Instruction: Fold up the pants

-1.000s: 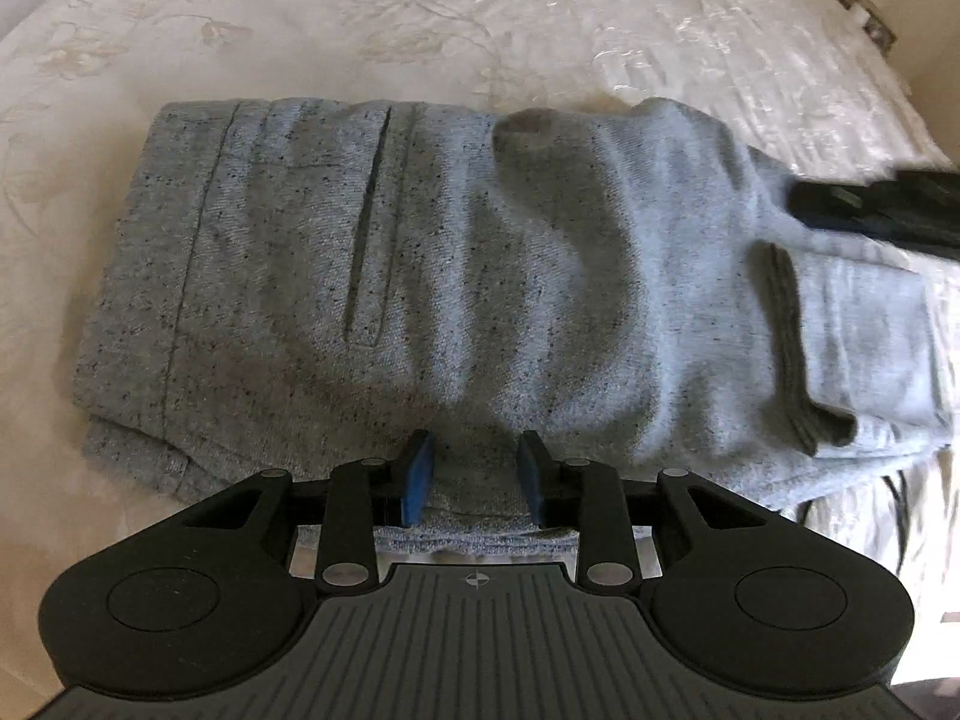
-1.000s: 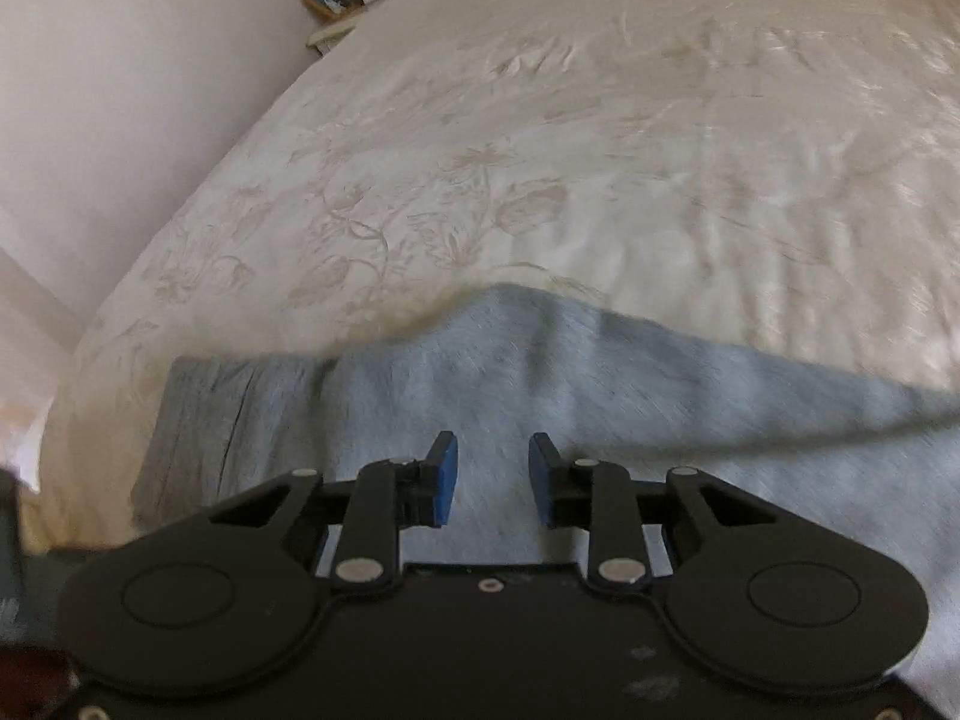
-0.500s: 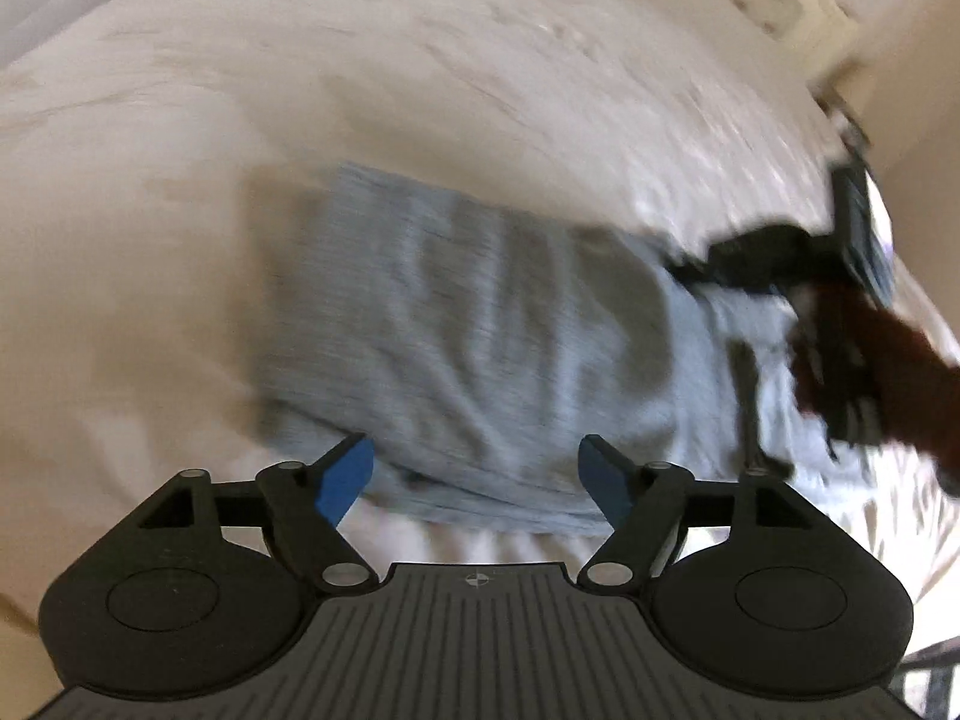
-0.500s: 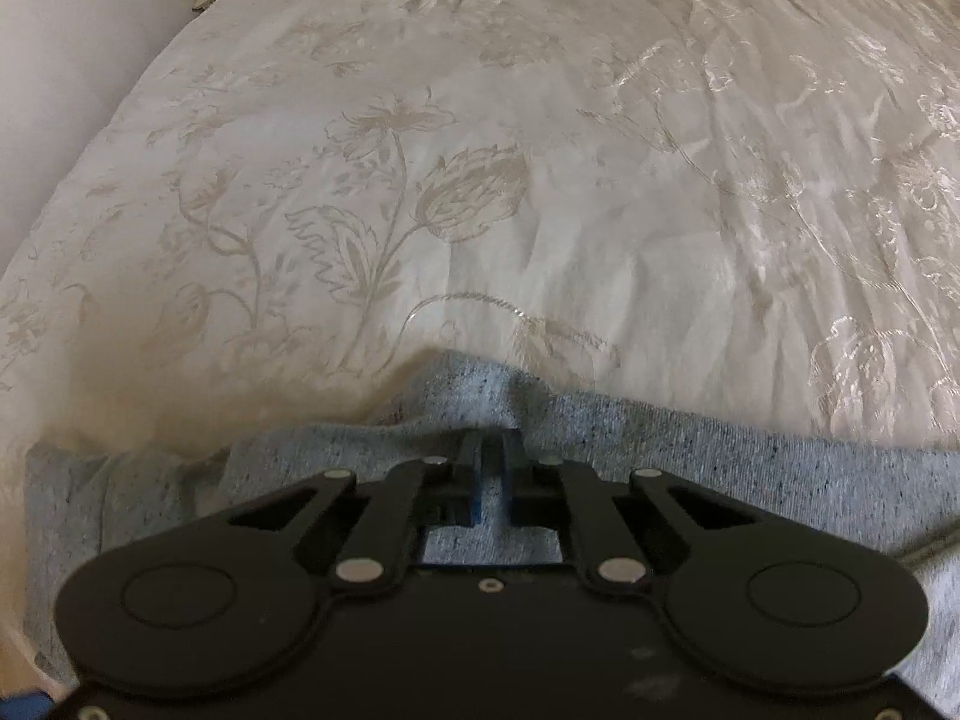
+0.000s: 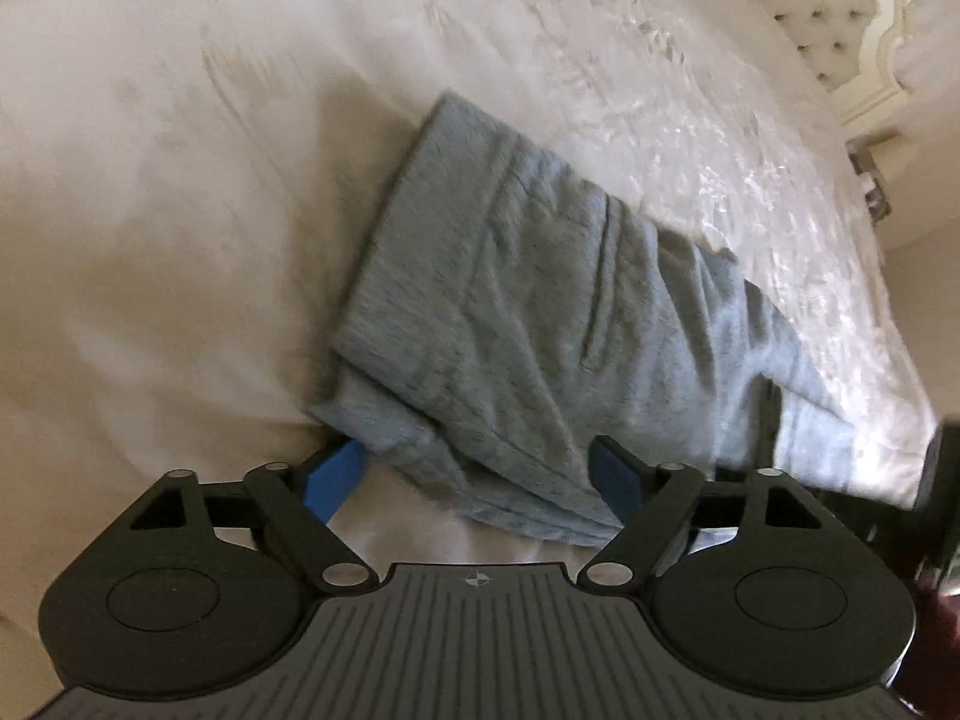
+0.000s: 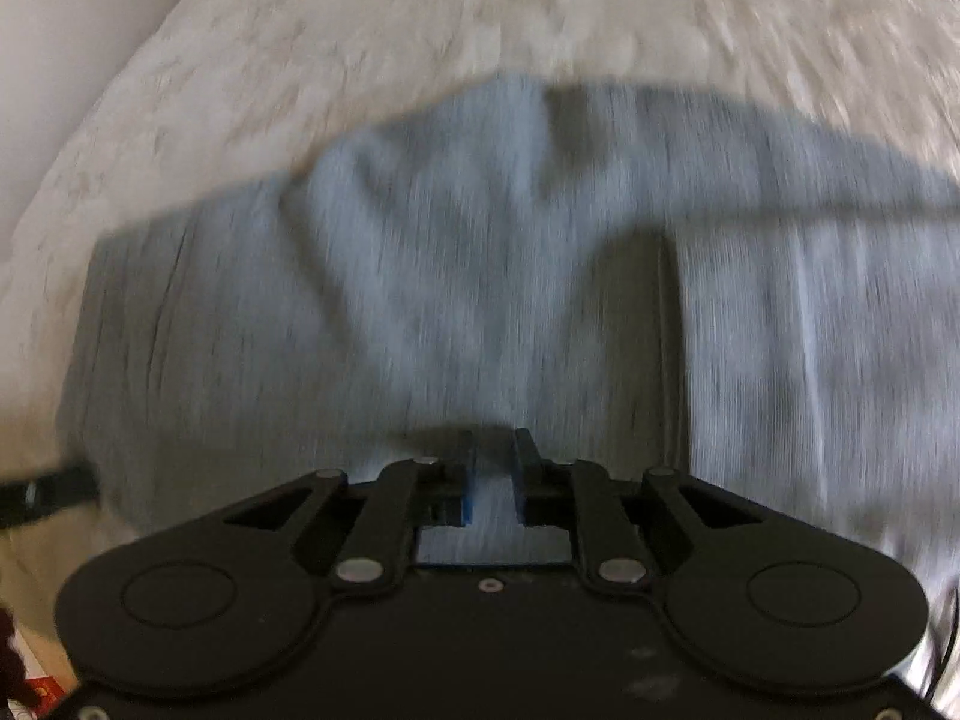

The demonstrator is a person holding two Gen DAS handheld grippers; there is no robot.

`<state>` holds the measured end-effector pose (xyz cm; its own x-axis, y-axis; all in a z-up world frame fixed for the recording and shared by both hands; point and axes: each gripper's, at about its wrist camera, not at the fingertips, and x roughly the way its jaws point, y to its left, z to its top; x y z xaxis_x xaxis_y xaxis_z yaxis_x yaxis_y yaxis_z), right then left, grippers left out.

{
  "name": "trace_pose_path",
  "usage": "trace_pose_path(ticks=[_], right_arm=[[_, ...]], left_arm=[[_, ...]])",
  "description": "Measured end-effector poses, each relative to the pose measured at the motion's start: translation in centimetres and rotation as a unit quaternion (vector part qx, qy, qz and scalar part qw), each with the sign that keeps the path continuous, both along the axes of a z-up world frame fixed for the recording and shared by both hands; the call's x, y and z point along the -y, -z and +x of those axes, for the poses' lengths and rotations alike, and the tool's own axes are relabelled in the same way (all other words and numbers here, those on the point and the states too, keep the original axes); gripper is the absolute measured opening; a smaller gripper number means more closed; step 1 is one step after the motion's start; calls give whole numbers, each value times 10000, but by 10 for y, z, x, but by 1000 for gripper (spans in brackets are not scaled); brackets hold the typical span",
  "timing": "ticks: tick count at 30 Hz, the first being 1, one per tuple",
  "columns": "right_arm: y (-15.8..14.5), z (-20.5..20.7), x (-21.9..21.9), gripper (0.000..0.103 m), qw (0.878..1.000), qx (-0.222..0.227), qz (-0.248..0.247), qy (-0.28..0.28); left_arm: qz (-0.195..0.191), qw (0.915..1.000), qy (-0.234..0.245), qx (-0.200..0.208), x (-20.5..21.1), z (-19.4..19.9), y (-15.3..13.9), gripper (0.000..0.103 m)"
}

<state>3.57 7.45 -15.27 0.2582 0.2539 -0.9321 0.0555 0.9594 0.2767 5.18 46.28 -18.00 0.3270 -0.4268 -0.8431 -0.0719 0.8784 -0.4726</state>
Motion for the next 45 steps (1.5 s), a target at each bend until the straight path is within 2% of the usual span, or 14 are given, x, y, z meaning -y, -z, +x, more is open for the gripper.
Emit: trace_pose_path(ticks=[4, 12, 13, 14, 15, 17, 20, 23, 26, 31, 33, 36, 41, 45], right_arm=[[-2, -28, -4, 16, 10000, -68, 23, 61], [-7, -54, -4, 16, 9998, -77, -14, 183], [-7, -56, -5, 16, 9998, -66, -38, 160], [-7, -58, -7, 16, 9999, -56, -57, 142], [-6, -59, -9, 16, 9999, -47, -73, 129], [-2, -58, -14, 16, 9999, -29, -87, 115], [-1, -62, -16, 16, 9999, 14, -55, 104], [6, -59, -15, 16, 10000, 84, -24, -45], [12, -58, -13, 16, 9997, 101, 68, -198], [6, -55, 13, 20, 9970, 148, 661, -378], [-7, -61, 36, 29, 9937, 310, 1035, -288], [-29, -76, 84, 30, 9879, 547, 1436, -207], [-44, -101, 166, 34, 9892, 749, 1261, -4], [-29, -121, 237, 35, 9942, 504, 796, 526]], left_arm=[[-487, 9985, -189, -150, 3, -1, 18, 101], [-888, 9941, -617, -35, 12, 17, 35, 101], [-844, 9936, -746, -35, 12, 17, 33, 93], [-755, 9933, -877, -26, 11, 16, 31, 73], [-596, 9937, -944, -33, 12, 16, 29, 63], [-617, 9944, -857, 57, 11, 14, 26, 33], [-457, 9956, -746, 339, 13, 9, 14, 20], [-20, 9955, -410, 854, 31, 3, -9, 18], [342, 9891, -32, 1433, 57, -9, -41, 17], [797, 9646, 681, 2422, 118, -32, -103, 17], [883, 9537, 906, 2728, 148, -39, -127, 17], [923, 9380, 1283, 3085, 203, -47, -149, 17], [699, 9307, 1944, 3020, 306, -41, -129, 23], [377, 9378, 2761, 2070, 389, -24, -70, 36]])
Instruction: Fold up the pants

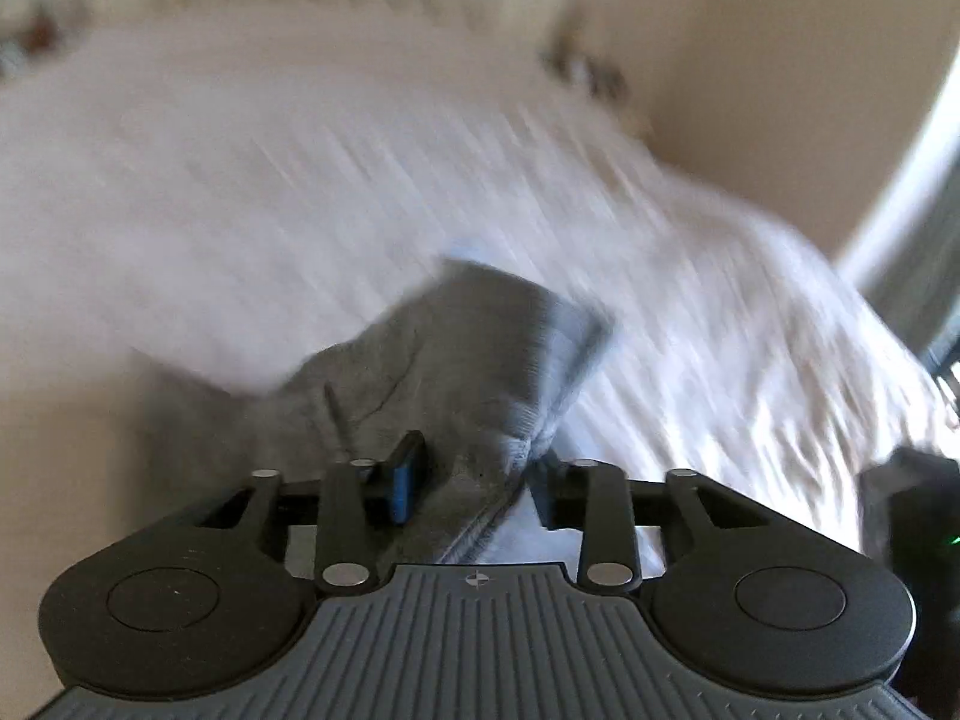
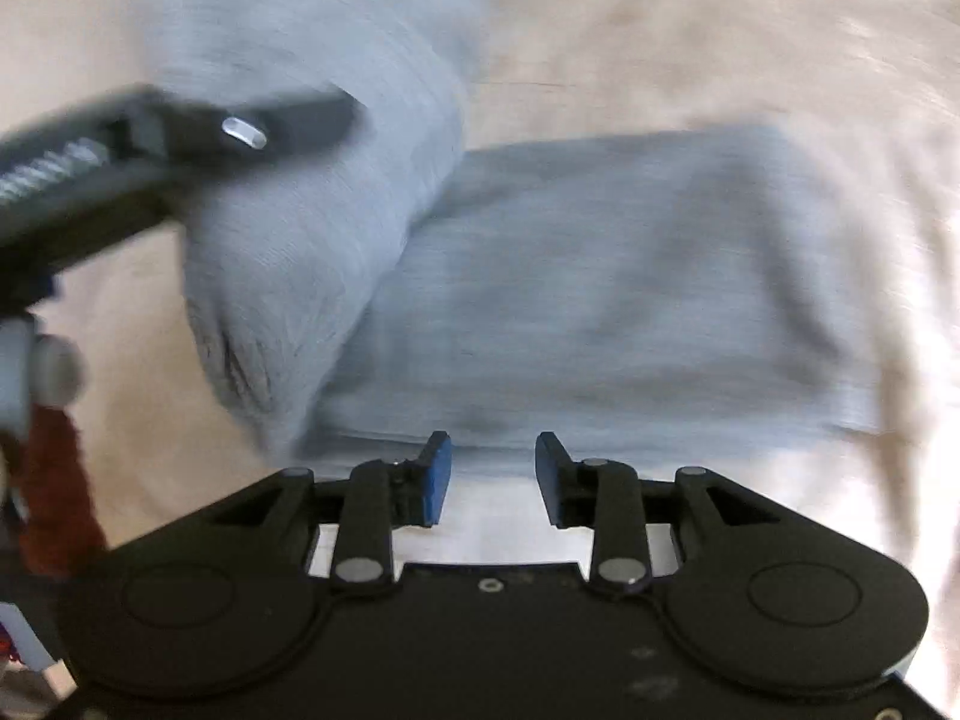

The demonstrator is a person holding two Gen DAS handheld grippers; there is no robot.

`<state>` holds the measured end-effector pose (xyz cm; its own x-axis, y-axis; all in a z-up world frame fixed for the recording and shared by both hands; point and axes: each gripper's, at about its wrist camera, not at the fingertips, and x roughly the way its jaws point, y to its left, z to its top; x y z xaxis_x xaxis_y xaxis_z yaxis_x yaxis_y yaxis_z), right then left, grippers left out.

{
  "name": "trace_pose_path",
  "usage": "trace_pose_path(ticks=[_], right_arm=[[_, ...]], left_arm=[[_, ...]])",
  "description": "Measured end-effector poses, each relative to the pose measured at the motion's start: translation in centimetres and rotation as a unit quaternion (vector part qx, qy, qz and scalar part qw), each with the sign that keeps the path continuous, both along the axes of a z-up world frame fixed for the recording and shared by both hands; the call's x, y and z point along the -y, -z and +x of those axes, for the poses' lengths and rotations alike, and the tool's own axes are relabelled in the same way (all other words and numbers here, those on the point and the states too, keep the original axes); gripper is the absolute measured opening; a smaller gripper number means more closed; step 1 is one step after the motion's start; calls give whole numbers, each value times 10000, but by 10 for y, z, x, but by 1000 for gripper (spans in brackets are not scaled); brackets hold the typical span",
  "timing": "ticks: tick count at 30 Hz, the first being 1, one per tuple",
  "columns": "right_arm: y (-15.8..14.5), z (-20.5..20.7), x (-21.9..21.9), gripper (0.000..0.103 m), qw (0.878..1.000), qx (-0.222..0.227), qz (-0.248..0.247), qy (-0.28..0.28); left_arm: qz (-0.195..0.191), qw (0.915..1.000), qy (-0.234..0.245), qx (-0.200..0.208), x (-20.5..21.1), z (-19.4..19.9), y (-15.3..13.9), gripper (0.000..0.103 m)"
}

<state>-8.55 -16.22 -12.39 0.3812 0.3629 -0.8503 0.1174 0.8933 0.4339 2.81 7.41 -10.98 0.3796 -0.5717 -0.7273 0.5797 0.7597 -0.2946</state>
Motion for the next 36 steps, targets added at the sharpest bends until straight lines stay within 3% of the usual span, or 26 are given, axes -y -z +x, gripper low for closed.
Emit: trace_pose_path(ticks=[3, 5, 8, 12, 14, 17, 20, 24, 30, 36], right_arm=[[7, -12, 42, 41, 9990, -209, -167, 347], [5, -20, 68, 48, 9985, -182, -166, 493], [-4, -22, 94, 51, 9981, 51, -131, 599], [-14, -7, 112, 69, 9967, 479, 67, 657], [-13, 7, 113, 70, 9964, 595, 231, 561], [-10, 30, 106, 71, 9963, 640, 361, 451], [-6, 52, 88, 71, 9972, 532, 379, 359], [-11, 67, 82, 71, 9977, 575, 318, 183], [-34, 108, 48, 71, 9950, 886, 295, -347], [-50, 159, -17, 71, 9865, 1135, 379, -1116]], left_arm=[[160, 9989, 383, -216, 39, -6, 18, 36], [30, 9986, 521, -87, 43, -16, 10, 43], [75, 9986, 489, 203, 36, -25, 0, 49], [356, 9985, -399, 92, 5, -8, 8, 50], [546, 9930, -1031, -187, -18, 5, 24, 50], [875, 9817, -1617, -490, -46, 15, 44, 50], [1050, 9690, -1895, -1191, -70, 15, 76, 51], [732, 9603, -2189, -1569, -94, 3, 92, 54], [802, 9652, -2041, -1424, -96, -2, 80, 54], [881, 9726, -1986, -825, -107, -5, 60, 54]])
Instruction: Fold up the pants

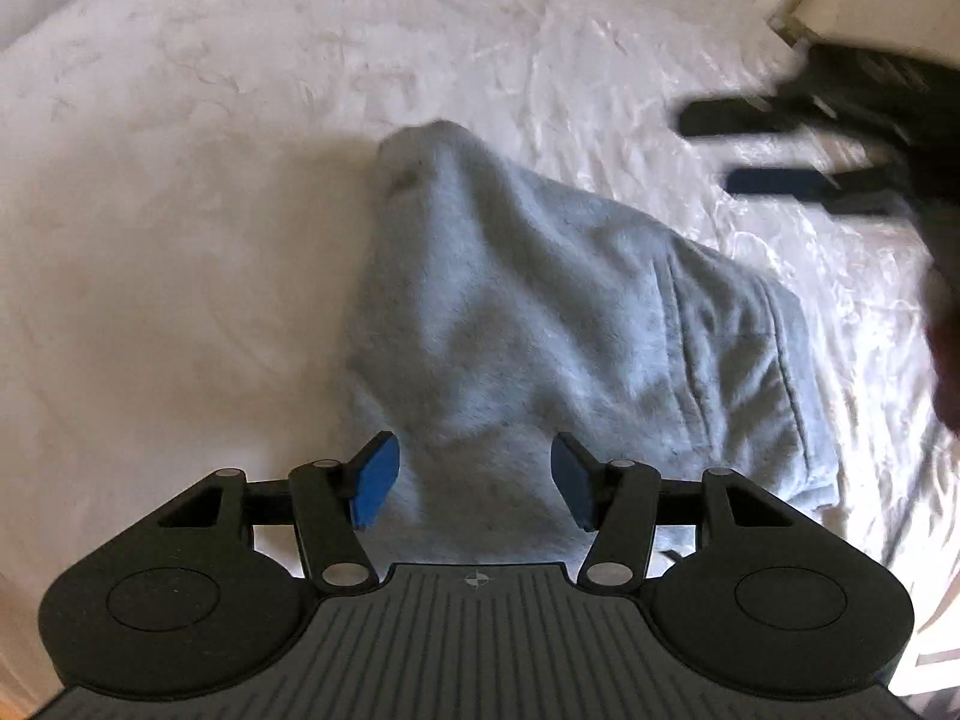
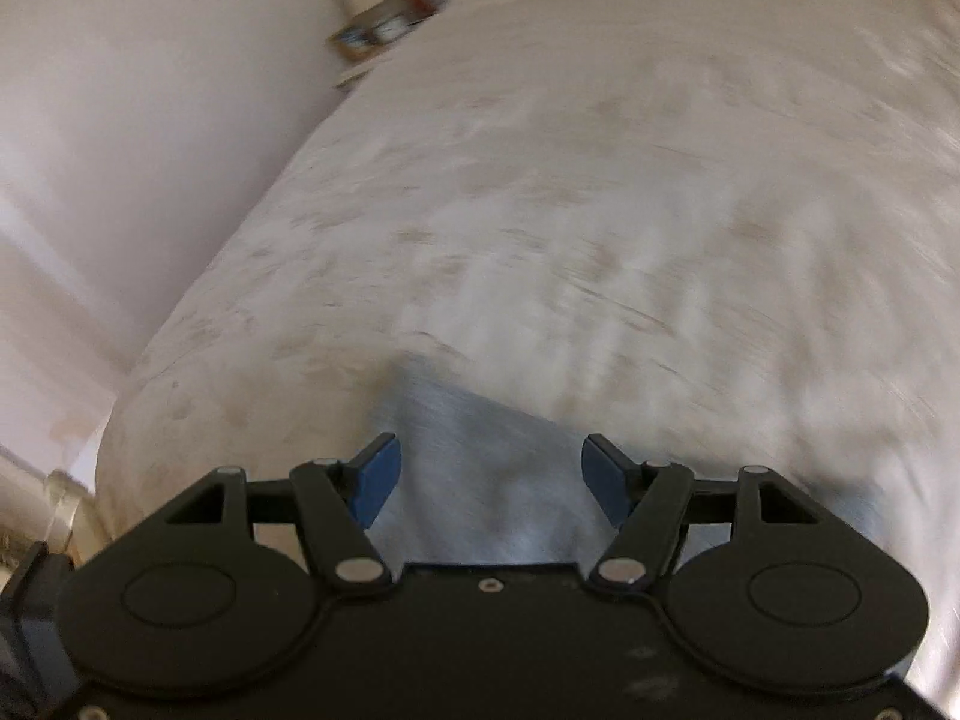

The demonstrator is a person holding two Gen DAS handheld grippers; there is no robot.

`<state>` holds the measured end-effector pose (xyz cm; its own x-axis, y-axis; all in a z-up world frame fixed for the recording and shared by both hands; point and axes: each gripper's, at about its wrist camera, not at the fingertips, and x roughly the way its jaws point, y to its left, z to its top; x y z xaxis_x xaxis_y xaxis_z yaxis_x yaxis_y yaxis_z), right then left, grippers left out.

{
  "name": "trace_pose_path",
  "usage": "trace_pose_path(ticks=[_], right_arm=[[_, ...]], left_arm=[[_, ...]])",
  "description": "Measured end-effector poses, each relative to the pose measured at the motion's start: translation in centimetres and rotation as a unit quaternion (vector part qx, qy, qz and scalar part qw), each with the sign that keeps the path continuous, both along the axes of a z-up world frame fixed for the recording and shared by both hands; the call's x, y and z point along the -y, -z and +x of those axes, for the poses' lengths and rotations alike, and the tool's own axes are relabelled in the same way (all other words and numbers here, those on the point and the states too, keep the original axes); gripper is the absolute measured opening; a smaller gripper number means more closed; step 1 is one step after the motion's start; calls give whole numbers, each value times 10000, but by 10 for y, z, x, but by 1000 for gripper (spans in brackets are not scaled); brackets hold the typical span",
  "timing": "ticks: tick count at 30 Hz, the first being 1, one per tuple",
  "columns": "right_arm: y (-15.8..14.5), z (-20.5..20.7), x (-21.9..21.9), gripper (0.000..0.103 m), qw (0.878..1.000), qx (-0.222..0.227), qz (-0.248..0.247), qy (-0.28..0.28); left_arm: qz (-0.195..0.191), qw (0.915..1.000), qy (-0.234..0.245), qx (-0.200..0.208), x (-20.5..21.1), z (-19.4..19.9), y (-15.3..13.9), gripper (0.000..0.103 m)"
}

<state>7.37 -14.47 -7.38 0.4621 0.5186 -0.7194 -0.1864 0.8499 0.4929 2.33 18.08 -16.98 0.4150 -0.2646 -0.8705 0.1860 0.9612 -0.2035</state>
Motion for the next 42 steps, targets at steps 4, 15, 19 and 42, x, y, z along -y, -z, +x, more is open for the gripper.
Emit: trace_pose_path(ticks=[4, 15, 19, 42], right_arm=[[-1, 29, -47, 71, 9988, 107, -79, -463], [42, 88, -145, 66, 9840, -178, -1012, -1452], [55, 98, -157, 25, 9778, -434, -1226, -1642], [28, 102, -97, 42, 9961, -151, -713, -496]], left_arm=[[-77, 9995, -133, -274, -18, 5, 12, 54], [-870, 9918, -139, -928, -51, 2, 42, 56], [-962, 9909, -143, -933, -52, 2, 43, 56], [-865, 9913, 48, -993, -61, -18, 36, 56]])
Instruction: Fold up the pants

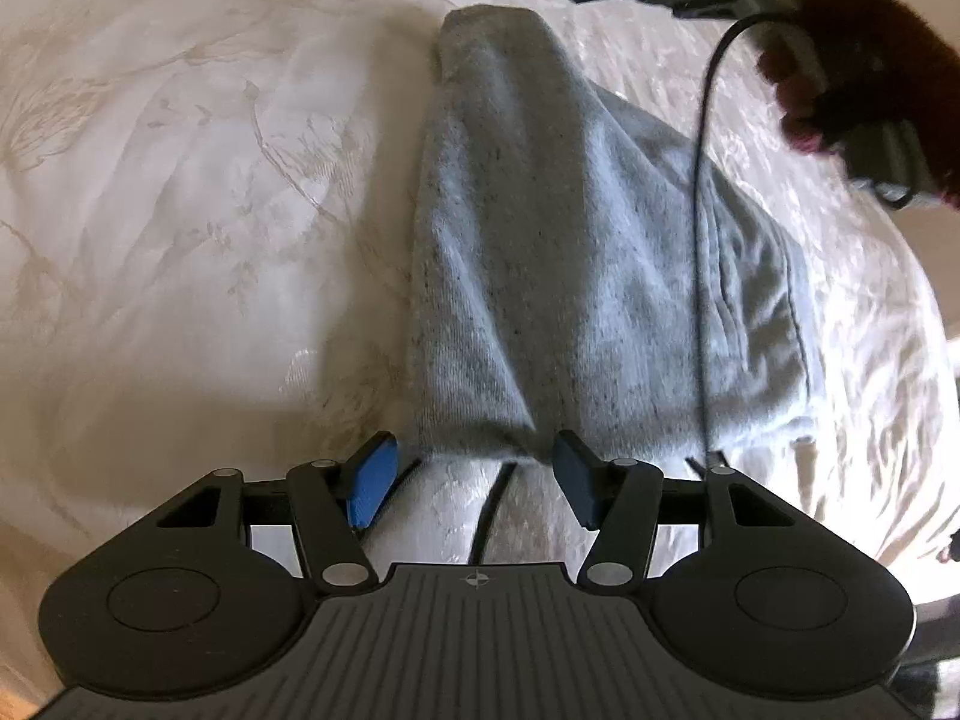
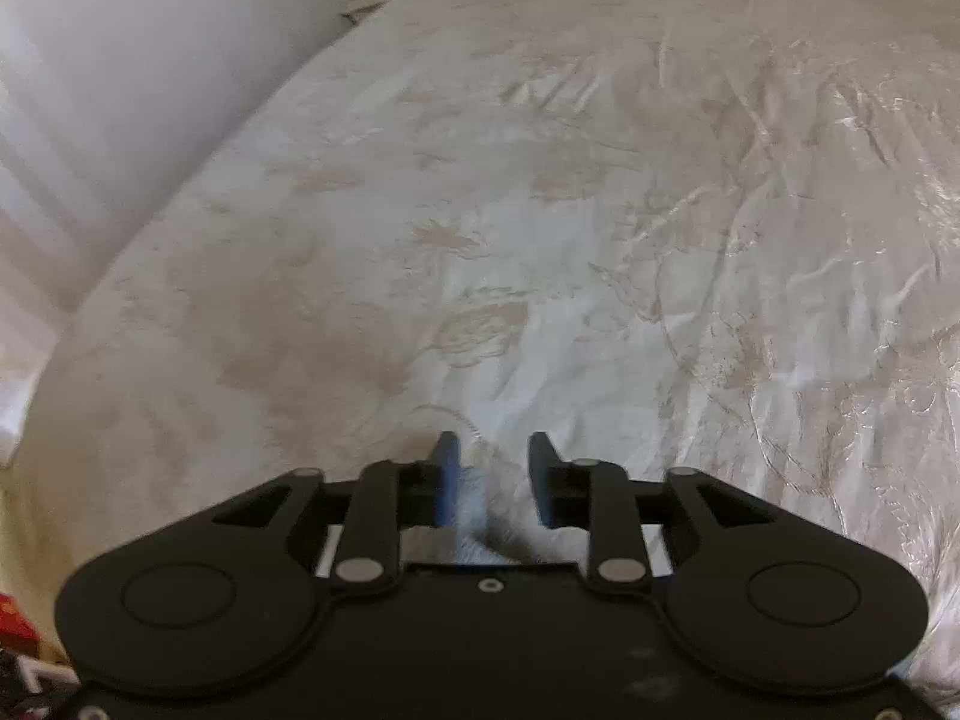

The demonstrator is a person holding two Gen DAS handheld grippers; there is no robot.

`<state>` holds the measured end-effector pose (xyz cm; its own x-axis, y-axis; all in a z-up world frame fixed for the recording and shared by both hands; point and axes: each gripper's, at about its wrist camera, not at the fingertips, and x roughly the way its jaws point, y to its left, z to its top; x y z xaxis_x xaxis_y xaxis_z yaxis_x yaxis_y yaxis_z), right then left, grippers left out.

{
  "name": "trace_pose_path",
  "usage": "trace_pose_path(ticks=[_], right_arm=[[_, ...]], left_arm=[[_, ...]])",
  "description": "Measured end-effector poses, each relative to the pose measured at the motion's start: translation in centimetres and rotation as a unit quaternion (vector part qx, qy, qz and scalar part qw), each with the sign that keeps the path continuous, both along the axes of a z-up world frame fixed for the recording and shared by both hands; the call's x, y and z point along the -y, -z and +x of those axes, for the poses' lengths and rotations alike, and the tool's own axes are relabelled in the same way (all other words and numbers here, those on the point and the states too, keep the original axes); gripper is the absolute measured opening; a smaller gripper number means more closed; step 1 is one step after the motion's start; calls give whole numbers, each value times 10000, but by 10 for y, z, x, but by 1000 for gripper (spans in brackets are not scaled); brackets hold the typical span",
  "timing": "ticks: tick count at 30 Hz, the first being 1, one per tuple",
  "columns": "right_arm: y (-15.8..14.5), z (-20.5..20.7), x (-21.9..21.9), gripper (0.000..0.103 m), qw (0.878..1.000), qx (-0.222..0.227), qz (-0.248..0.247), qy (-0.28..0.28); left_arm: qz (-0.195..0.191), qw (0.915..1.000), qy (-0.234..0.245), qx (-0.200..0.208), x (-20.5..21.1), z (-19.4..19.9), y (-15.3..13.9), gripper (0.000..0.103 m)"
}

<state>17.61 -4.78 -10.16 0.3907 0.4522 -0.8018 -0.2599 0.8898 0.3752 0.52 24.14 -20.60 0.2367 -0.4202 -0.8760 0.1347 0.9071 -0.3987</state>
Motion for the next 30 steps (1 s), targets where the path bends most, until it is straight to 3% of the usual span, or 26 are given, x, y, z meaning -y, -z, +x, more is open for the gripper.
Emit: trace_pose_path(ticks=[5, 10, 11, 13, 14, 15, 20, 23, 30], right_arm=[[-6, 2, -20, 61, 9986, 8, -80, -515], [19, 7, -66, 61, 9911, -235, -710, -1100], [25, 10, -70, 59, 9896, -314, -818, -1144], [37, 12, -76, 22, 9868, -513, -938, -1216], [41, 13, -78, 9, 9852, -552, -1071, -1223], [43, 15, -79, 9, 9847, -509, -1189, -1170], [50, 29, -60, 10, 9916, -640, -1008, -497], [42, 21, -50, 20, 9954, -433, -777, -354], [-11, -18, 10, 40, 9991, 123, 279, 295]], left_arm=[[188, 9996, 208, 26, 11, -6, 5, 57], [233, 9995, 169, 121, 16, -14, 7, 59], [172, 9997, 90, 123, 13, -15, 7, 59], [46, 9999, -80, 84, 8, -16, 6, 59], [39, 9999, -124, 75, 5, -17, 6, 59], [45, 9998, -156, 68, 2, -18, 6, 59], [47, 9997, -224, -12, -2, -16, 7, 59], [141, 9998, -103, -16, 3, -15, 6, 59], [361, 9992, 72, 168, 12, -9, -9, 60]])
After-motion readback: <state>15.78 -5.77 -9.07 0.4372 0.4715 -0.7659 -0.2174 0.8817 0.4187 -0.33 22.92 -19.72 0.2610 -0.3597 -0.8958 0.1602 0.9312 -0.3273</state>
